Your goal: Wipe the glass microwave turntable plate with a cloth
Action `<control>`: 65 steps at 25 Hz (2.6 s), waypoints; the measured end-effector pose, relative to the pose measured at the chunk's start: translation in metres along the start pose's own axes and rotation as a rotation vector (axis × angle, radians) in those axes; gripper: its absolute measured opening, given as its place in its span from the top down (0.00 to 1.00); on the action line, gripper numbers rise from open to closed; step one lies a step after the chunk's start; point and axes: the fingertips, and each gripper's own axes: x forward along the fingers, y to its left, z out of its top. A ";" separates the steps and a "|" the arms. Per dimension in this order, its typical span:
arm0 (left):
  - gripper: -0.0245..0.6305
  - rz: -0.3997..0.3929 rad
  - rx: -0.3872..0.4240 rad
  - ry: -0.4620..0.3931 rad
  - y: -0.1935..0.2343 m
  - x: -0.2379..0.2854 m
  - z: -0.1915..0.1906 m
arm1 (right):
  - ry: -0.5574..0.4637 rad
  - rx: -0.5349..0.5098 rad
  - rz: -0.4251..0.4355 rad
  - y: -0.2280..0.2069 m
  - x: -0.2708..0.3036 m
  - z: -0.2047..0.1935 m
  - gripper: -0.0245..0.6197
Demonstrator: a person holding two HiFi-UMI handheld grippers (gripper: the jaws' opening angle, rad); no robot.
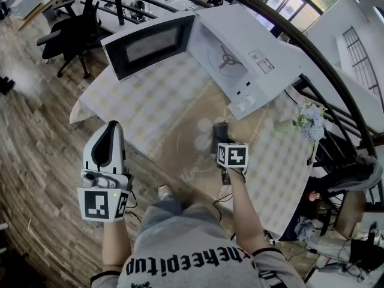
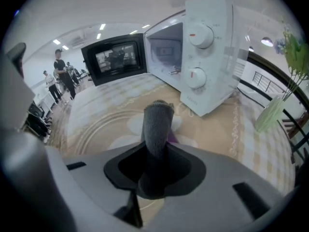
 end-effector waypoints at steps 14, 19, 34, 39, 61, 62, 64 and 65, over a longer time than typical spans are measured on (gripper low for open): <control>0.94 0.003 -0.002 0.005 -0.007 0.000 0.001 | 0.004 -0.268 0.393 0.193 -0.020 -0.038 0.81; 0.94 -0.011 0.001 0.002 -0.015 0.001 0.002 | -0.001 -0.186 0.343 0.153 -0.016 -0.035 0.81; 0.94 -0.019 0.002 -0.010 -0.019 -0.005 0.008 | -0.029 -0.002 0.049 0.002 -0.017 -0.038 0.81; 0.94 -0.013 0.002 -0.009 -0.016 -0.008 0.008 | -0.015 0.011 -0.028 -0.025 -0.019 -0.043 0.81; 0.94 -0.003 -0.018 0.001 -0.011 -0.016 0.005 | 0.003 -0.204 0.328 0.149 -0.045 -0.077 0.81; 0.94 -0.003 -0.020 0.000 -0.011 -0.017 0.004 | 0.004 -0.194 0.315 0.142 -0.045 -0.077 0.81; 0.94 -0.004 -0.024 -0.001 -0.013 -0.017 0.004 | 0.001 -0.182 0.283 0.125 -0.046 -0.079 0.81; 0.94 -0.004 -0.026 -0.001 -0.014 -0.017 0.004 | -0.002 -0.177 0.267 0.117 -0.046 -0.080 0.81</control>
